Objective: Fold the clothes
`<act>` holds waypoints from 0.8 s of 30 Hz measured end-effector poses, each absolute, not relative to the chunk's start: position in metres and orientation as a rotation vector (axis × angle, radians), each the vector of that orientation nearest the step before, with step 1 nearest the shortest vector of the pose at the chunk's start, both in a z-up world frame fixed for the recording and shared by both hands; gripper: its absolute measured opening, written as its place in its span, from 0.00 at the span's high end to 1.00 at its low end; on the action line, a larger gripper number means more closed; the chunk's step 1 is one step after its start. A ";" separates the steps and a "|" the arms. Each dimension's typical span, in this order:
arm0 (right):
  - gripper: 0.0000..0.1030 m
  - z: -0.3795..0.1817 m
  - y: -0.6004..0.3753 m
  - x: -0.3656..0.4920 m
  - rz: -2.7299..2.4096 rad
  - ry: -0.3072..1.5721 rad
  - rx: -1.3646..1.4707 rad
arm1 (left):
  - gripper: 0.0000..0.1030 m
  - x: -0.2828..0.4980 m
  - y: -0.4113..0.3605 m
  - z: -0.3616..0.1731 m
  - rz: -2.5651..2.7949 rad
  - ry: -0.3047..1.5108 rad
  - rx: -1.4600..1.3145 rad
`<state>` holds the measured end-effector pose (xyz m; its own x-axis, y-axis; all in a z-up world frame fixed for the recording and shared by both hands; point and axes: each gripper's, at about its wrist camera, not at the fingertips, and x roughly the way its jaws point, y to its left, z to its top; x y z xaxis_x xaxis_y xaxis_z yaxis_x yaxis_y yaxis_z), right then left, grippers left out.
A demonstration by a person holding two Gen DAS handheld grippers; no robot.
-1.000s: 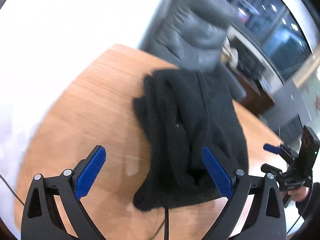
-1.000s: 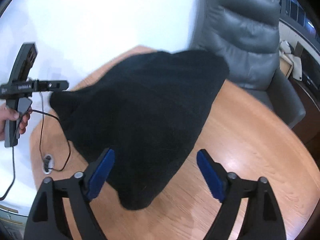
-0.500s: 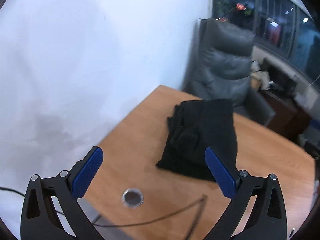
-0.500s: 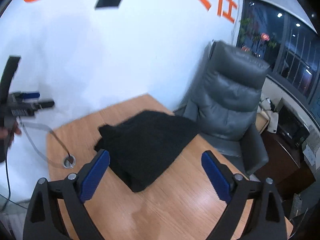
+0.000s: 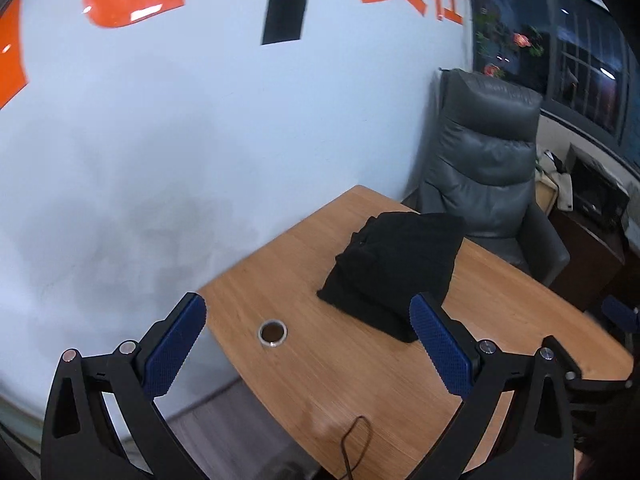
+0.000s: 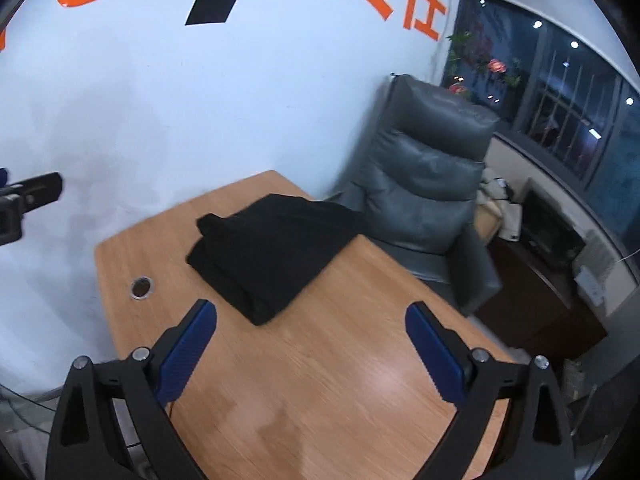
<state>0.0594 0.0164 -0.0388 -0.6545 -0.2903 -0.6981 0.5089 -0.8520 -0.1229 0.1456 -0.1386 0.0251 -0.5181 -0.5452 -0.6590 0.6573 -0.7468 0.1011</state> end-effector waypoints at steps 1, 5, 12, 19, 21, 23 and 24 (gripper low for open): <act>0.05 -0.039 0.018 0.061 -2.476 0.422 0.975 | 0.00 0.151 -0.135 0.027 -2.246 0.221 0.902; 0.05 -0.033 0.016 0.070 -2.455 0.408 0.974 | 0.00 0.162 -0.125 0.029 -2.249 0.216 0.911; 0.05 -0.016 0.020 0.083 -2.495 0.427 0.933 | 0.00 0.174 -0.121 0.039 -2.251 0.231 0.880; 0.05 -0.011 0.023 0.081 -2.513 0.423 1.009 | 0.00 0.168 -0.117 0.049 -2.252 0.193 0.853; 0.05 -0.013 0.022 0.081 -2.502 0.420 1.035 | 0.00 0.166 -0.115 0.048 -2.251 0.179 0.857; 0.05 -0.016 0.017 0.081 -2.492 0.435 1.043 | 0.00 0.164 -0.116 0.045 -2.259 0.186 0.865; 0.05 -0.017 0.015 0.081 -2.490 0.441 1.037 | 0.00 0.162 -0.117 0.043 -2.265 0.191 0.867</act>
